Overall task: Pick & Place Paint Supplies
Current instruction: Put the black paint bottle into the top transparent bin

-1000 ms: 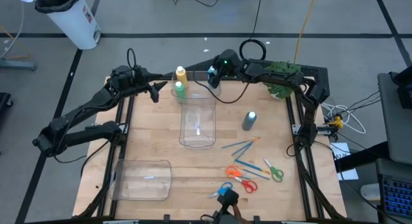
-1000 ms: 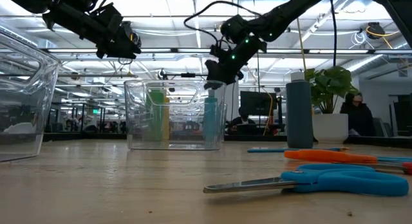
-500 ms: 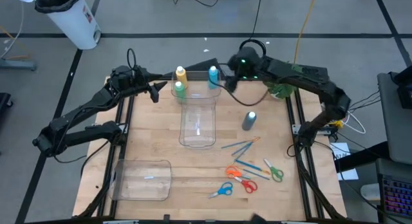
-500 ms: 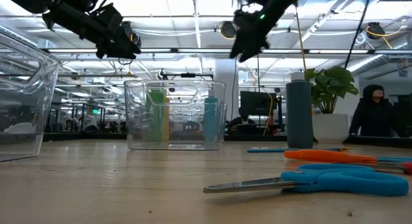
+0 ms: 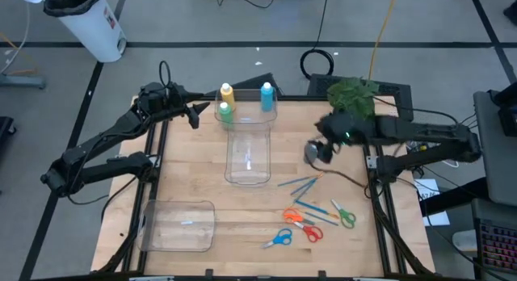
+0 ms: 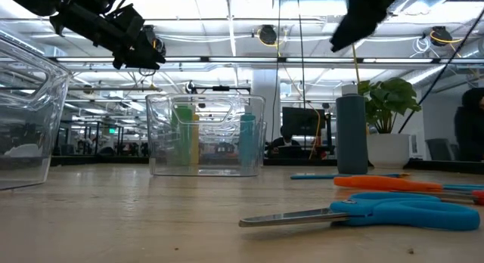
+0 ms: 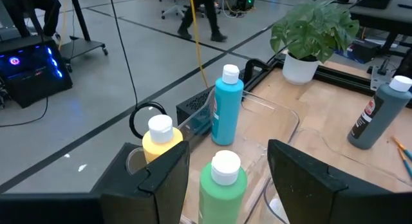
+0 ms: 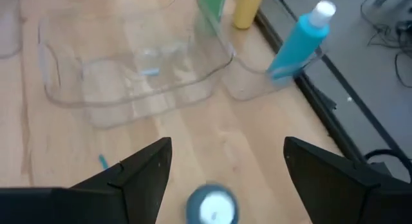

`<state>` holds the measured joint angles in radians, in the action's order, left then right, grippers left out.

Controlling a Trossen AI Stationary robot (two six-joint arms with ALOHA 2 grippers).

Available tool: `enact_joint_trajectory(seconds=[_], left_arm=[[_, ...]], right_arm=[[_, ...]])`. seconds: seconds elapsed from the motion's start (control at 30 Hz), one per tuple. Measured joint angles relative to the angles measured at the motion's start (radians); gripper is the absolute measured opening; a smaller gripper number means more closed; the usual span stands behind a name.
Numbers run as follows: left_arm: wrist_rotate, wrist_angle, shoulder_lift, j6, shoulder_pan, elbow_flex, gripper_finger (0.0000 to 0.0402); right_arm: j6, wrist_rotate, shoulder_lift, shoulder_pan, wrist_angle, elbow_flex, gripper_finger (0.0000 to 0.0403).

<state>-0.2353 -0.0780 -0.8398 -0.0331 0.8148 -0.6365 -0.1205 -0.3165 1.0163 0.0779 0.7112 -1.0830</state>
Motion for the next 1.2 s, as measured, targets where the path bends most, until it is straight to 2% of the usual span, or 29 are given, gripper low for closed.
enact_joint_trajectory(seconds=[0.17, 0.3, 0.4, 0.53, 0.83, 1.2], left_arm=[[0.000, 0.000, 0.000, 0.033, 0.000, 0.000, 0.0214], [0.000, 0.000, 0.000, 0.043, 0.000, 0.000, 0.0214], [0.000, 0.000, 0.000, 0.043, 0.000, 0.000, 0.0214], [0.000, 0.000, 0.000, 0.043, 0.000, 0.000, 0.0214], [0.000, 0.000, 0.000, 0.046, 0.000, 0.000, 0.0214], [0.001, 0.000, 0.000, 0.095, 0.000, 0.000, 0.0214]], right_arm=[[-0.010, 0.001, -0.142, -0.066, -0.134, 0.240, 0.0289], [-0.008, -0.012, -0.215, -0.083, -0.249, 0.369, 0.0282], [0.008, -0.070, -0.239, -0.087, -0.294, 0.434, 0.0277], [0.009, -0.120, -0.242, -0.086, -0.337, 0.485, 0.0272], [-0.014, -0.128, -0.242, -0.087, -0.476, 0.564, 0.0248], [-0.052, -0.128, -0.242, -0.086, -0.481, 0.572, 0.0164]])
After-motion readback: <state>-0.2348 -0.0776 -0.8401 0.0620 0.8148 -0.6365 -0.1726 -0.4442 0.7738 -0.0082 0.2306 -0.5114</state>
